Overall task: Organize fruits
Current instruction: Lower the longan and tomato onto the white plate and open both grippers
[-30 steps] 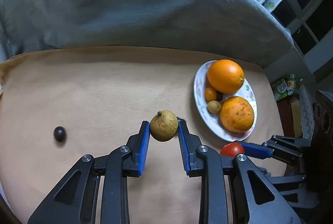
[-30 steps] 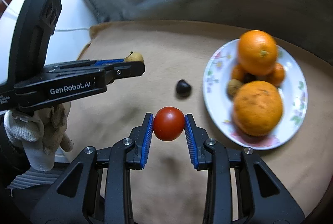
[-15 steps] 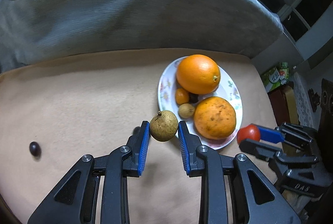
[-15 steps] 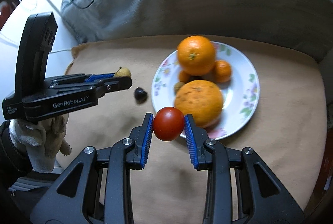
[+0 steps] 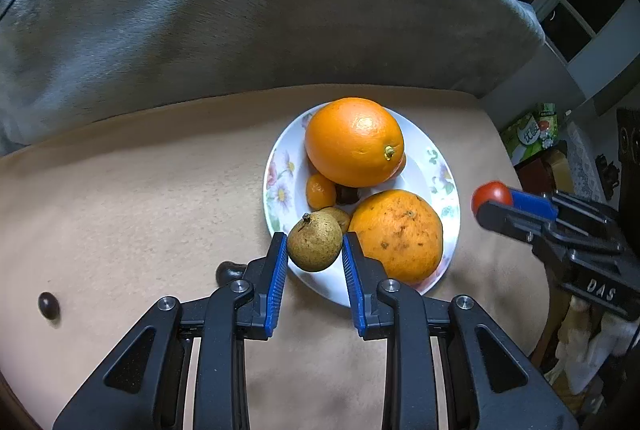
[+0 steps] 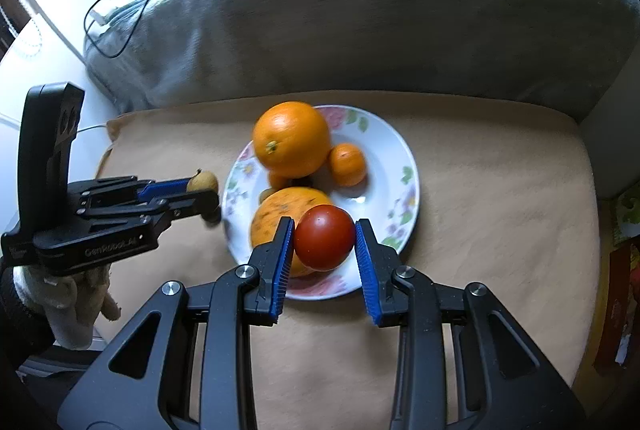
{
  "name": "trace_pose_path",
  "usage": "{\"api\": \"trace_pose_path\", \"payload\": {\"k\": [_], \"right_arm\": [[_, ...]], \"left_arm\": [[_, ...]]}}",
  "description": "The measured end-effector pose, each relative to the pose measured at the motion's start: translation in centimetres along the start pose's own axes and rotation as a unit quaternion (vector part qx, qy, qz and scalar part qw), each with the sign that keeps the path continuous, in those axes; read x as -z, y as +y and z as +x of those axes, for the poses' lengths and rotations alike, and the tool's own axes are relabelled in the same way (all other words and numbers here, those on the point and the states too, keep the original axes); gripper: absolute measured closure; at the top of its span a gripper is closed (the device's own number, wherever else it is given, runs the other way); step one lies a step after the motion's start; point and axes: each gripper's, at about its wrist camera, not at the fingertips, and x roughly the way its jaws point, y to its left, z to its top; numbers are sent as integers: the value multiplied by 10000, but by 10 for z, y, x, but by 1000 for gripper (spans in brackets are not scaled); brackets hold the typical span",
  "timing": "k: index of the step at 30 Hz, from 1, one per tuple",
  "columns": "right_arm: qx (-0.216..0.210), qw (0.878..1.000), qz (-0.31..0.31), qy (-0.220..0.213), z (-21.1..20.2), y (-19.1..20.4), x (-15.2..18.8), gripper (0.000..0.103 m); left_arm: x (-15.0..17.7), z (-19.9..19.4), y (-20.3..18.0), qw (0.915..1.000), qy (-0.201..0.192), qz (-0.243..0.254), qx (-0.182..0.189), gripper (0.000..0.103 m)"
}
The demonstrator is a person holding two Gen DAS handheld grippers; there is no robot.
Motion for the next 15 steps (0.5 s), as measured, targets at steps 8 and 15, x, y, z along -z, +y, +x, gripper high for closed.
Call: {"api": "trace_pose_path", "payload": {"k": [8, 15], "right_arm": [[51, 9999, 77, 49, 7, -17, -10, 71], [26, 9999, 96, 96, 14, -19, -13, 71]], "left_arm": [[-6, 8, -8, 9999, 66, 99, -6, 77], [-9, 12, -14, 9999, 92, 135, 30, 77]]}}
